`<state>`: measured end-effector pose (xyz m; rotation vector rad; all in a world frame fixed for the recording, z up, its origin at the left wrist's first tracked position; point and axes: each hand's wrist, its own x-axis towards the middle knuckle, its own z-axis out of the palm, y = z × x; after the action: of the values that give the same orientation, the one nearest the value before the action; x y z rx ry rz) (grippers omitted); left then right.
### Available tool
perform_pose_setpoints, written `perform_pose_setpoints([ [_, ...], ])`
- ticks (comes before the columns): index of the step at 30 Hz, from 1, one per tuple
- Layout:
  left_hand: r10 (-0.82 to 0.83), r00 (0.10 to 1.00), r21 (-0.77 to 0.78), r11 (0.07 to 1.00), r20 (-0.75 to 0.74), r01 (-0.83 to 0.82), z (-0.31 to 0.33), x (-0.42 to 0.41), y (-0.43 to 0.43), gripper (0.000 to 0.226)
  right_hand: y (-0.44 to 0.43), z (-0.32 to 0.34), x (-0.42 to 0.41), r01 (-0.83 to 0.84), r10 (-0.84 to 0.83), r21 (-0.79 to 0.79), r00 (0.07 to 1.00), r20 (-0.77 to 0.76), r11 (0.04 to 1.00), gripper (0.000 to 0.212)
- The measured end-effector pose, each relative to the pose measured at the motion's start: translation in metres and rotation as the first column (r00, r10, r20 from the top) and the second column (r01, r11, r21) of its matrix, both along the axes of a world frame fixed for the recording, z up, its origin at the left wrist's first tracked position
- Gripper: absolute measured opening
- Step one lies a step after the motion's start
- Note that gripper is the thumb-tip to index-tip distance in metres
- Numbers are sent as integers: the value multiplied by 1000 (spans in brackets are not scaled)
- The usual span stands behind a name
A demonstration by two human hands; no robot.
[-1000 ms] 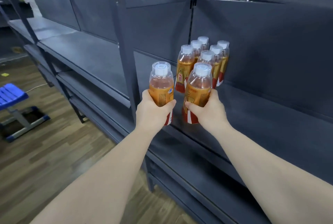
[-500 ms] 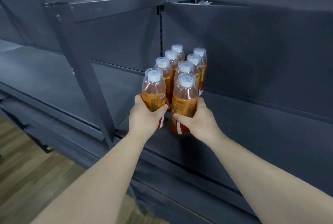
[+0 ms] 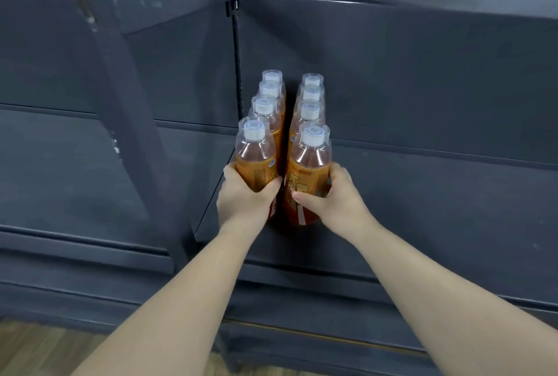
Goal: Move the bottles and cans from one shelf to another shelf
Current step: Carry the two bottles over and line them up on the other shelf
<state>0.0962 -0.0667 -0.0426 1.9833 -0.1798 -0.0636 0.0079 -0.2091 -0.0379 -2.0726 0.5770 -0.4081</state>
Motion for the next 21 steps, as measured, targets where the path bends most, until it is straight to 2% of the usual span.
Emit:
perform_pose_setpoints([
  [5, -84, 996, -50, 995, -7, 83, 1, 0, 1, 63, 6, -4, 1, 4, -4, 81, 1000, 1, 997, 88],
  [8, -138, 990, -91, 986, -8, 137, -4, 0, 4, 75, 13, -5, 5, 78, -81, 95, 996, 34, 992, 98],
  [11, -186, 982, -75, 980, -15, 184, -7, 2, 9, 83, 22, -1, 9, 184, -186, -43, 982, -31, 982, 96],
  [13, -188, 982, -58, 980, 7, 189, -6, 4, 11, 80, 23, 1, 12, 207, -210, -58, 977, -49, 977, 94],
  [21, -205, 978, -39, 978, -28, 203, -2, 7, 14, 84, 14, 1, -5, 79, -87, 149, 995, 51, 986, 79],
])
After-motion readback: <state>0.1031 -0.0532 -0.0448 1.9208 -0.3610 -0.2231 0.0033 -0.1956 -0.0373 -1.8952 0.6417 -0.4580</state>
